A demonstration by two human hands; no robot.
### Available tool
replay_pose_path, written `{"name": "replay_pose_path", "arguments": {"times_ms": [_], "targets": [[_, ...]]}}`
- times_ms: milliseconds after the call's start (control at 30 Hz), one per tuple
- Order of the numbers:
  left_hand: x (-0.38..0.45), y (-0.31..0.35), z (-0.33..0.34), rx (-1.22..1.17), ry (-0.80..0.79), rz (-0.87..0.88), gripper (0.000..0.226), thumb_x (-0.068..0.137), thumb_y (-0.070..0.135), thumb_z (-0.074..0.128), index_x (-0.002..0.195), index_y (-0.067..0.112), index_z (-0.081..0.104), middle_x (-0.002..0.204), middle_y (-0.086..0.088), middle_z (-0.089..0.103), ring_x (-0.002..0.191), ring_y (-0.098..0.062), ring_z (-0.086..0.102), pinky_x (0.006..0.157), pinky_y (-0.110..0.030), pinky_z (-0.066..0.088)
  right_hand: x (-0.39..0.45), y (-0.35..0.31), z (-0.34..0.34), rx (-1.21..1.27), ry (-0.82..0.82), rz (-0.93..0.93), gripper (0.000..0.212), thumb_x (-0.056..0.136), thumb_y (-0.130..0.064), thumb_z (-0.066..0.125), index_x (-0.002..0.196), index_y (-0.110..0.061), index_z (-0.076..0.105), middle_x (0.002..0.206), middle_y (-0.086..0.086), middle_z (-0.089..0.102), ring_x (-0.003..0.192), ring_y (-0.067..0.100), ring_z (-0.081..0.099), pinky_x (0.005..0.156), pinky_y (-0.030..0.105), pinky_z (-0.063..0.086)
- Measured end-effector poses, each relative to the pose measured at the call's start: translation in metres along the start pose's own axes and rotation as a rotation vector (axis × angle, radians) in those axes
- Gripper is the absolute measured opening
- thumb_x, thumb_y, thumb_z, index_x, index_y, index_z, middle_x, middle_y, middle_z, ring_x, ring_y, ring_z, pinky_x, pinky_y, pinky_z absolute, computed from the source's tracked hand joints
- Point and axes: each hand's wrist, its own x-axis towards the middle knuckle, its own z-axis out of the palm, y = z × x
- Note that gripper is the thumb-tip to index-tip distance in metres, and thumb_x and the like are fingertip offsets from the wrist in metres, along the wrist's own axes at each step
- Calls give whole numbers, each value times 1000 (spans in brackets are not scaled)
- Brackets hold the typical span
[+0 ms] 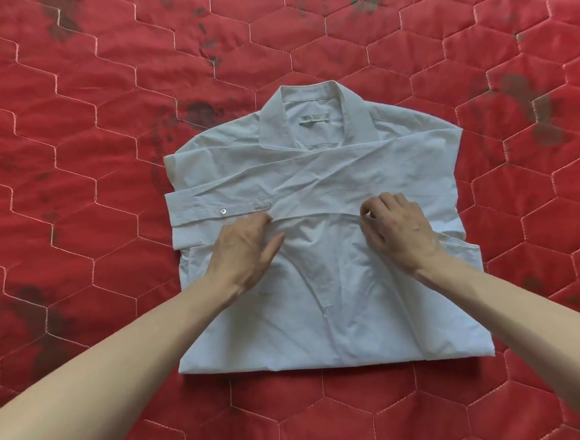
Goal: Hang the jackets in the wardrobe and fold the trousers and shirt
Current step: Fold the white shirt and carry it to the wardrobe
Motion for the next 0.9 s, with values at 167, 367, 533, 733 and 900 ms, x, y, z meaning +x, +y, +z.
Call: {"name": "replay_pose_path", "arguments": {"times_ms": [167, 367, 533, 733, 900], "targets": [[5, -5, -4, 72, 28, 33, 14, 102, 25, 58, 97, 12, 59, 92, -9, 67, 87, -38, 64, 71, -46, 47, -5, 7, 1, 15, 39, 89, 9, 101, -17, 63, 105, -10, 66, 101, 9, 66, 95, 36, 58, 84, 47, 40], [-31, -27, 11, 263, 250, 259, 40, 98, 22, 54, 136, 9, 55, 132, -13, 53, 117, -33, 48, 99, -48, 36, -56, 16, -6, -31, 173, -153, 36, 104, -8, 52, 138, -3, 62, 142, 18, 58, 129, 37, 56, 100, 46, 45], [-58, -41, 30, 203, 296, -298, 43, 101, 30, 51, 139, 11, 48, 135, -15, 45, 122, -37, 42, 108, -55, 29, -101, 15, 2, 164, 309, 509, 49, 105, -22, 55, 152, -10, 48, 152, 14, 49, 139, 32, 44, 114, 45, 31], [-59, -68, 6, 180, 300, -367, 10, 99, 15, 65, 100, 9, 57, 101, -17, 51, 94, -38, 46, 82, -55, 37, -107, 35, -9, 488, 340, 944, 24, 101, -29, 64, 121, -16, 65, 120, 6, 67, 116, 29, 57, 102, 46, 44], [-69, -85, -13, 17, 265, -347, 15, 106, 19, 53, 93, 16, 47, 97, -8, 49, 82, -36, 52, 74, -54, 44, -99, 37, -17, 506, 459, 791, 8, 103, -23, 61, 99, -21, 67, 100, -3, 66, 90, 6, 55, 84, 32, 40]]}}
